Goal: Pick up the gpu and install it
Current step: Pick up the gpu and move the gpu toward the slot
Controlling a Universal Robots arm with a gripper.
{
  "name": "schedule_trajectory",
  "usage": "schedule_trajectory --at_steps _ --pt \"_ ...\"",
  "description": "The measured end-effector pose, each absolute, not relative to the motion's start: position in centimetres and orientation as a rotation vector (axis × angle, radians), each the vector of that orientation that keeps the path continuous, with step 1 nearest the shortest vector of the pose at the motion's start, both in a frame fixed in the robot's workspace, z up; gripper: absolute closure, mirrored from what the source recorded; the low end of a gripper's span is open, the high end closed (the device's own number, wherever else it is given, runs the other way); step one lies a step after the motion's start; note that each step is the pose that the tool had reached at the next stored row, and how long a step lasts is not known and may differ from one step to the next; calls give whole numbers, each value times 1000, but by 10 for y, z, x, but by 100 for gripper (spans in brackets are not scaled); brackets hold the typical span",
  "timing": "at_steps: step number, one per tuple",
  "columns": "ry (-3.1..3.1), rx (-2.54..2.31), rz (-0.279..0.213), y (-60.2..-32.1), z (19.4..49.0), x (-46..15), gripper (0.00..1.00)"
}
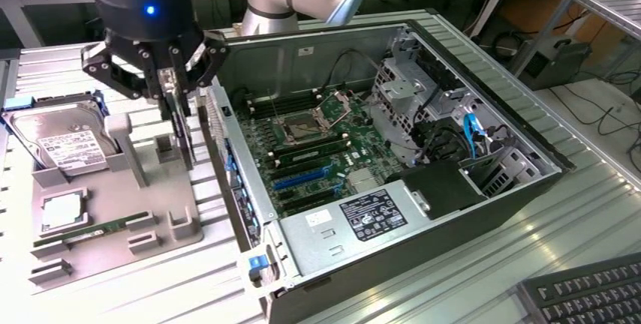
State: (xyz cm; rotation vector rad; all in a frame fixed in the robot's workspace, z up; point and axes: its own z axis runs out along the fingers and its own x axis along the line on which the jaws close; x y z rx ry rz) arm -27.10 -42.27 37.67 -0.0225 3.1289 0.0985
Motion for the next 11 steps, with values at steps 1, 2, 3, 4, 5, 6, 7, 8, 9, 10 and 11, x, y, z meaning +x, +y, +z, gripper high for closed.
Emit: schedule_trajectory --at_steps 1,2,3,4,5,6,7,8,9,10,11 --pt "3130 -22 99 -424 381 -269 74" --pt "3130 -22 99 -425 386 -266 74" --pt "3131 -22 99 -426 390 -263 74" --pt "3132 -22 99 -427 395 -261 74" --pt "3133 -22 99 -428 399 -258 74" --pt "3134 -22 99 -429 404 -255 74" --pt "3136 -22 99 -431 409 -252 74" --pt "3137 -22 99 -432 414 -248 74" --pt "3139 -22 99 -434 419 -244 74" --pt "3140 -22 99 -436 423 -241 74" --pt "3143 -22 99 -440 432 -232 74"
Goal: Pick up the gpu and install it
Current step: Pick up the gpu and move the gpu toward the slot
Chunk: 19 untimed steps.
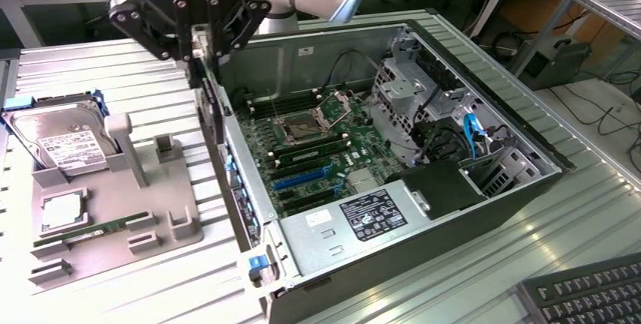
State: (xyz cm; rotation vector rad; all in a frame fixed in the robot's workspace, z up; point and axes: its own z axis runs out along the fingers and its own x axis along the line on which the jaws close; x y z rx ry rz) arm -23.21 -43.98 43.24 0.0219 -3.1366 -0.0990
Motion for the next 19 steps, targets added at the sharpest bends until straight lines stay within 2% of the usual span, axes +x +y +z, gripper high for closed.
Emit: schedule_trajectory --at_steps 9,19 --pt "-3132 22 -103 -447 445 -183 74" --pt "-3128 21 -96 -446 429 -137 74"
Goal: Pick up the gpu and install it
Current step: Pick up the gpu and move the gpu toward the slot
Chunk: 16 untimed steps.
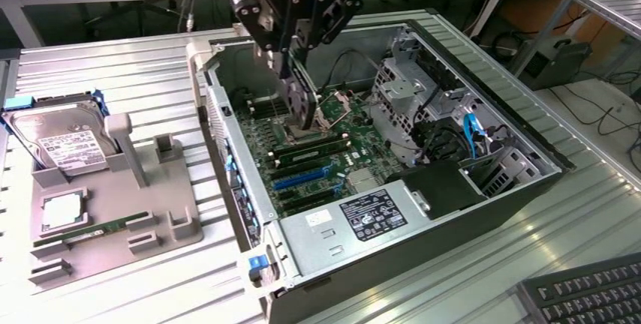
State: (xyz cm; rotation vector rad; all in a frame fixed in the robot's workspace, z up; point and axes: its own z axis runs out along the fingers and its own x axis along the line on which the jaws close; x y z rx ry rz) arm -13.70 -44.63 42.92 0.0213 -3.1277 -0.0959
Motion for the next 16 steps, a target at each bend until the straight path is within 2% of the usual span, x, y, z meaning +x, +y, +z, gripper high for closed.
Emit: schedule_trajectory --at_steps 16 --pt "-3118 21 -84 -444 401 -70 74"
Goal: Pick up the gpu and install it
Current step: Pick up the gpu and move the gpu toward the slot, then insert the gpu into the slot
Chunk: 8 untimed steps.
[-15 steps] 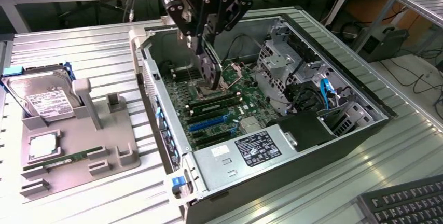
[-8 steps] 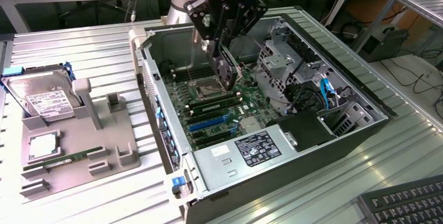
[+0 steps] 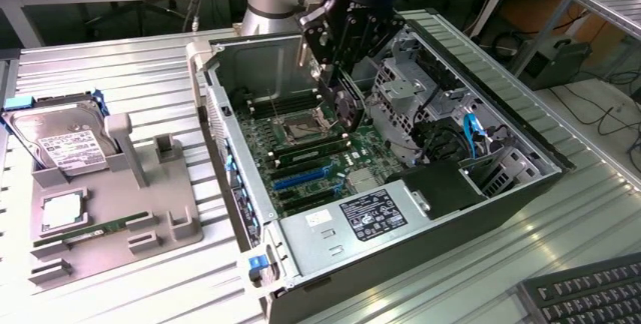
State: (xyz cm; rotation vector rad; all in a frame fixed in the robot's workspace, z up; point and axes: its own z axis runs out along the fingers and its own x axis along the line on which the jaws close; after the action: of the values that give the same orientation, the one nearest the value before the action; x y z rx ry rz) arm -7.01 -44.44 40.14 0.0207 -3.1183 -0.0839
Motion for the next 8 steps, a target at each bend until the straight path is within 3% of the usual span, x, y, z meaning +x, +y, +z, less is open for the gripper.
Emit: schedule_trajectory --at_steps 8 --pt "-3118 21 -84 -444 401 -70 74"
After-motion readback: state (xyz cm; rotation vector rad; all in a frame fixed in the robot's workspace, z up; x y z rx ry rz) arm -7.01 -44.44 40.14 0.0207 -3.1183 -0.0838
